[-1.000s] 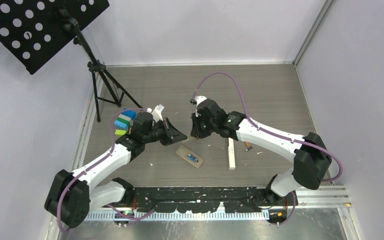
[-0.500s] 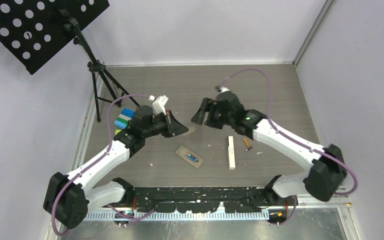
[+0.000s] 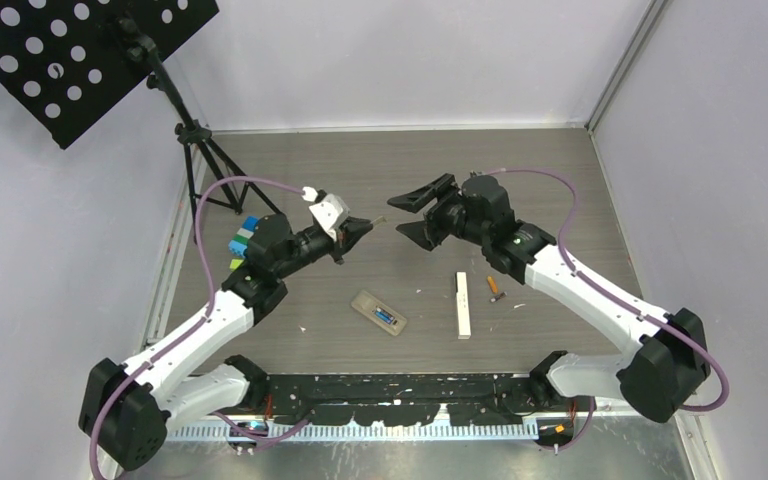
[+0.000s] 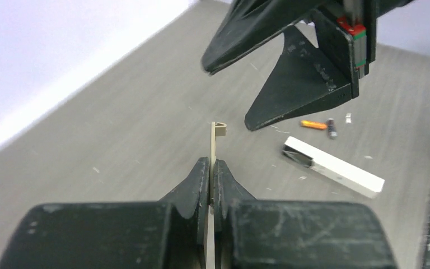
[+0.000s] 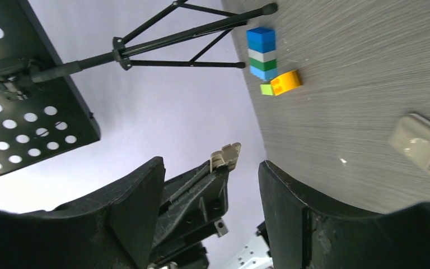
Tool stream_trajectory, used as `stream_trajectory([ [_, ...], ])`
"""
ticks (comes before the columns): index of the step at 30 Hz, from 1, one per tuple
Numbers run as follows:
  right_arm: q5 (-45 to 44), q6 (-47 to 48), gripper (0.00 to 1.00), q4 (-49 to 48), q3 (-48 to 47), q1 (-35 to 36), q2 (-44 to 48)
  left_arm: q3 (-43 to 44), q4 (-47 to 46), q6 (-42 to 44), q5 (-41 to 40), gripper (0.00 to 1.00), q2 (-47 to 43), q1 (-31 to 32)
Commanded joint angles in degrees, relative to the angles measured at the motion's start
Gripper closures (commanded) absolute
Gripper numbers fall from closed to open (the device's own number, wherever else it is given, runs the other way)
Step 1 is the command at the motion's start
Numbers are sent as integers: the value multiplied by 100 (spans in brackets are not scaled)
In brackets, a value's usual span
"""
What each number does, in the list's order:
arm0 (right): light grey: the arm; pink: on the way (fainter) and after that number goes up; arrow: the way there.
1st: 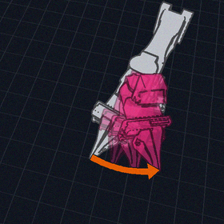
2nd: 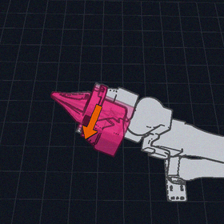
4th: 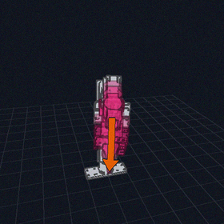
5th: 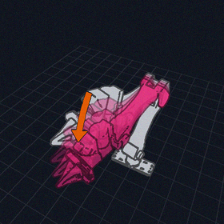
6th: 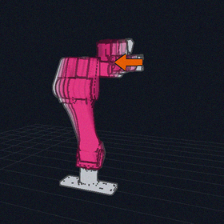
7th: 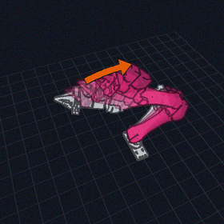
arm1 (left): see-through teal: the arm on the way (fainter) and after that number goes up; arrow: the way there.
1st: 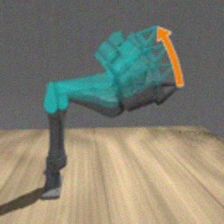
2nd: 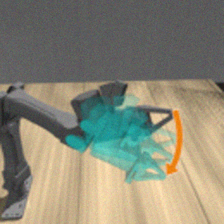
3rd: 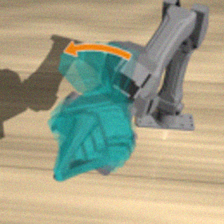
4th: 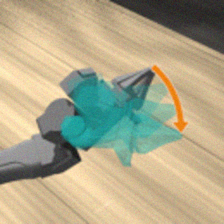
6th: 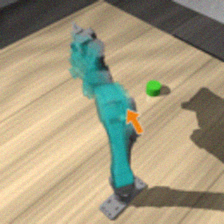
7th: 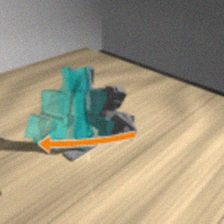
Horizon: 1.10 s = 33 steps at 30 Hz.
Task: Load the batteries into the remote control
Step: Adjust the battery cover.
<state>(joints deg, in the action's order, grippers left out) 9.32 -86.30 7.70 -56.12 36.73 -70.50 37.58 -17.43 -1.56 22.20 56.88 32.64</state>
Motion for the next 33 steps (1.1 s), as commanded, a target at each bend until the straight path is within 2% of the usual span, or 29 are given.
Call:
stream_trajectory([
  [1, 215, -649, 32, -388, -463, 119, -276, 125, -935, 2203, 11, 100, 89, 48],
  [5, 393, -718, 46, -449, -607, 192, -550, 214, -1144, 2898, 139, 100, 230, 60],
  [11, 336, -695, 61, -602, -542, 194, -702, 226, -880, 4074, 585, 100, 223, 123],
  [14, 291, -702, 61, -662, -502, 194, -773, 180, -850, 4214, 669, 100, 129, 129],
  [17, 273, -737, 71, -734, -446, 199, -841, 148, -717, 4300, 681, 100, 98, 136],
  [21, 201, -738, 73, -900, -428, 194, -873, 38, -713, 4222, 699, 100, -10, 137],
  [23, 145, -719, 78, -903, -420, 194, -885, -29, -757, 4142, 683, 100, -47, 136],
  [25, 80, -696, 88, -907, -409, 192, -901, -49, -777, 3982, 656, 95, -81, 141],
  [27, -32, -640, 99, -882, -385, 194, -894, -45, -788, 3554, 451, 85, -132, 173],
  [29, -264, -466, 100, -810, -374, 194, -823, 30, -617, 2974, 52, 74, -303, 256],
  [31, -503, -310, 100, -806, -350, 190, -730, 81, -350, 2483, 35, 63, -471, 271],
  [33, -705, -182, 100, -903, -295, 181, -628, 68, -285, 1994, -18, 59, -599, 290],
])
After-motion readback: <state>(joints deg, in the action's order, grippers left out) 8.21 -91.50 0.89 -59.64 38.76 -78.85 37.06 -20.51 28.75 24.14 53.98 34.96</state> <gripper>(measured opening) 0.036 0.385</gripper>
